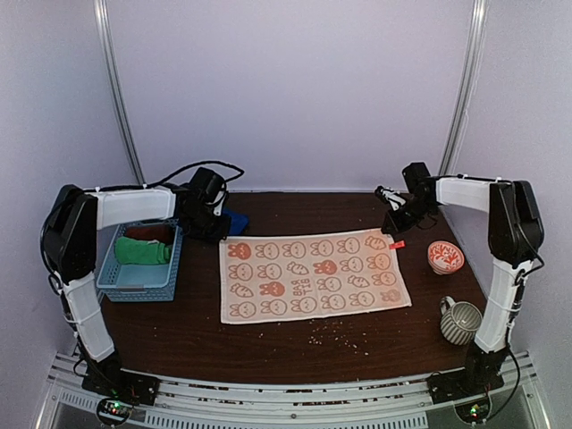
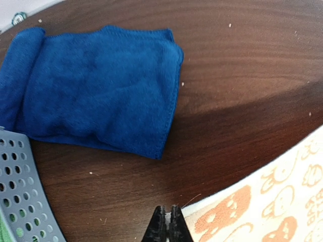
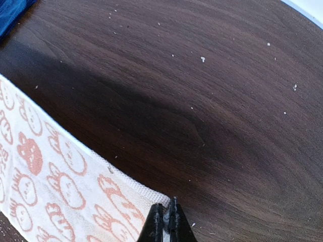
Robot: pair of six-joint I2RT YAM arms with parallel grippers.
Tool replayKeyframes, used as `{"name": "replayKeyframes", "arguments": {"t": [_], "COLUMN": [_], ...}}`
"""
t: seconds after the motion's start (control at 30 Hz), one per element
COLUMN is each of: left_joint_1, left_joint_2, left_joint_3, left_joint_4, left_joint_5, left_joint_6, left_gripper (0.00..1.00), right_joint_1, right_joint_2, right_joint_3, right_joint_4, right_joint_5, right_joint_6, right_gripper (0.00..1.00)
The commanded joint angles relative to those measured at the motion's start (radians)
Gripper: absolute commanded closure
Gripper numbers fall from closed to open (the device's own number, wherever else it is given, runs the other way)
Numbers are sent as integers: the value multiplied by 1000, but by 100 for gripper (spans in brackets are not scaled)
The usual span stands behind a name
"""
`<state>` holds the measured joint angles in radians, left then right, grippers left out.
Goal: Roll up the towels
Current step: Pick up the towel from the center of the board.
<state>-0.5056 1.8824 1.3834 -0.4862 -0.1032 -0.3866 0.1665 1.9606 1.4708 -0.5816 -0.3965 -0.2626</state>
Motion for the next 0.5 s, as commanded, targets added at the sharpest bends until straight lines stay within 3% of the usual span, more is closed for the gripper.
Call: {"name": "replayKeyframes", "arguments": {"t": [0.0,0.47], "left_joint_1": [7,7], "left_joint_2": [-68,-178], "left_joint_3": [10,-110], "left_joint_4": [24,15], "left_joint_5": [-26,96], "left_joint_6": [16,64], "left_gripper": [100,100], "right_joint_1": [-7,-31], "right_joint_2": [-74,-157], "right_joint_3": [-31,-133], "right_joint_4": [32,-7], "right_joint_5": [-74,-187], "right_joint_6": [-22,-148], "right_gripper": [100,100]}}
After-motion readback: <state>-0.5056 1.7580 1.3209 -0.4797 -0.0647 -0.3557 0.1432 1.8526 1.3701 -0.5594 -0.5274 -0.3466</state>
